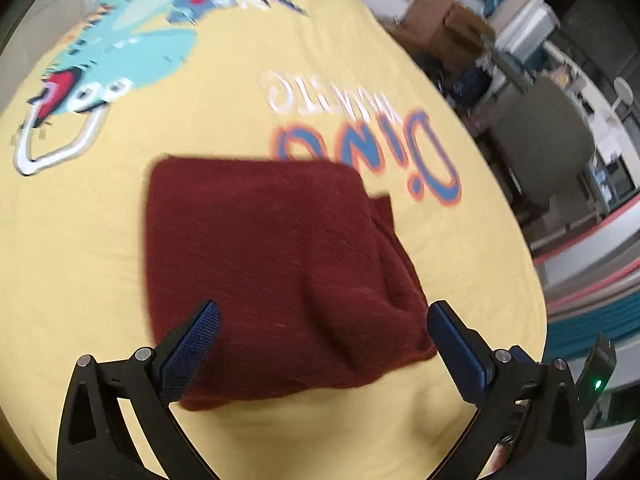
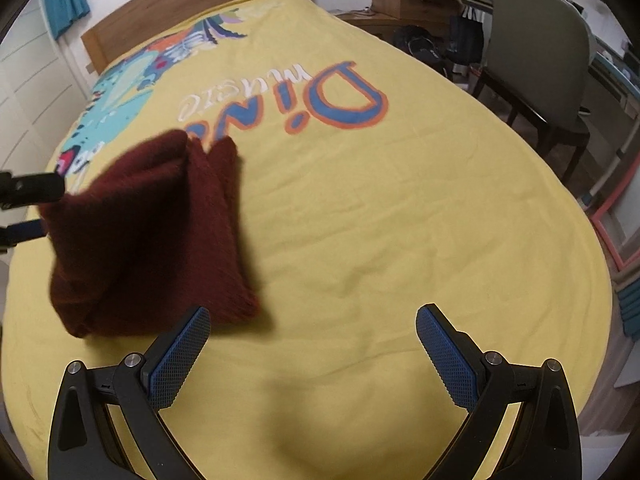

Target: Fold small clothes

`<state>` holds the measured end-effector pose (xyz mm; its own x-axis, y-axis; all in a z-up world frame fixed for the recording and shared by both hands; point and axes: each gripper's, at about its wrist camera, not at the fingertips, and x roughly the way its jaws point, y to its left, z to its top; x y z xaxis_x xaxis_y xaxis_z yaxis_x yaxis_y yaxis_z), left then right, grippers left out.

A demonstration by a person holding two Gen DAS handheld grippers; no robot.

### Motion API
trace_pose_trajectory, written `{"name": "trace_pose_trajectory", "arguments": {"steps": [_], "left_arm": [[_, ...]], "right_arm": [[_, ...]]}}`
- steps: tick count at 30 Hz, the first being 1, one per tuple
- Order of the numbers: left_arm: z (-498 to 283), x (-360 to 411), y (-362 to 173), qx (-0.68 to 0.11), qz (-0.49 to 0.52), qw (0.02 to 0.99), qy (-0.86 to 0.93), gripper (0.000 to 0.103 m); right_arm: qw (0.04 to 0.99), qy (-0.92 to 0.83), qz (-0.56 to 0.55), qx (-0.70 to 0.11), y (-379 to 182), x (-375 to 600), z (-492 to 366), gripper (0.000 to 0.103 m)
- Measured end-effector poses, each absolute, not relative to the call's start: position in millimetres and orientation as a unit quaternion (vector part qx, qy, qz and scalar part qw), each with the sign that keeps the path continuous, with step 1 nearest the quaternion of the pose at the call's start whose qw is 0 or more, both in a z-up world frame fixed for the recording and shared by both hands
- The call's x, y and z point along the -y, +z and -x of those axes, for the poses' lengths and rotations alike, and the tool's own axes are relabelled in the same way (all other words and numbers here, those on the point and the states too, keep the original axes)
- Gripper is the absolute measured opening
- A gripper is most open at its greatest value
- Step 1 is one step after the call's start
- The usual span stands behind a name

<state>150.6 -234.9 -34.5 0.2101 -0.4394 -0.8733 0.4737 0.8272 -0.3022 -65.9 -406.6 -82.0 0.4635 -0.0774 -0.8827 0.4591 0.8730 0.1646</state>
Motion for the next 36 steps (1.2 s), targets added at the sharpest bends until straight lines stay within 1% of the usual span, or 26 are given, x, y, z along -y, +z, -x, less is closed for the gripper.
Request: {"name": "trace_pose_trajectory", "arguments": {"steps": [3,5,6,7,8,9,10,17,21,27,28,29,30,32,36], "left_arm": [[-155,204,-23,-0.530,-0.026,0.803,-0.271,0.102],[-157,182,-22,-0.521,-0.036,0.814,-0.255,0.102],[-157,171,-24,-0.519,-0.039,0.818,-0.246,0.102],[-156,160,-25,-0.518,-0.041,0.821,-0.238,0.102],[-155,150,-28,-0.518,-0.041,0.822,-0.233,0.102],[-153,138,-30,-0.517,-0.039,0.824,-0.229,0.102],[-152,132,-33,-0.516,-0.035,0.825,-0.227,0.102],[-145,84,-41,-0.519,0.006,0.827,-0.216,0.102],[-143,72,-45,-0.531,0.022,0.818,-0.219,0.102],[-139,69,-60,-0.541,0.015,0.812,-0.219,0.102],[-137,69,-62,-0.542,0.015,0.811,-0.220,0.102],[-137,69,-62,-0.542,0.014,0.811,-0.219,0.102],[-136,70,-64,-0.543,0.011,0.811,-0.220,0.102],[-135,72,-64,-0.544,0.009,0.809,-0.221,0.102],[-132,77,-62,-0.541,-0.002,0.810,-0.224,0.102]], "right_arm": [[0.835,-0.129,-0.210,-0.491,-59,403,44,0.103],[0.844,-0.114,-0.186,-0.490,-42,396,22,0.103],[0.840,-0.107,-0.168,-0.505,-36,391,3,0.102],[0.837,-0.098,-0.165,-0.513,-34,389,-9,0.098],[0.833,-0.079,-0.168,-0.522,-33,385,-23,0.092],[0.829,-0.064,-0.173,-0.529,-31,383,-36,0.089],[0.823,-0.052,-0.174,-0.538,-30,378,-52,0.083],[0.778,-0.002,-0.169,-0.605,-44,339,-118,0.082],[0.754,0.006,-0.170,-0.635,-67,324,-127,0.082],[0.735,0.014,-0.170,-0.657,-95,316,-121,0.081],[0.734,0.015,-0.171,-0.657,-98,316,-119,0.070],[0.734,0.015,-0.174,-0.657,-101,317,-117,0.051],[0.733,0.017,-0.178,-0.656,-103,318,-116,0.047],[0.737,0.025,-0.186,-0.650,-104,322,-112,0.036],[0.762,0.019,-0.228,-0.606,-90,345,-94,0.029]]}}
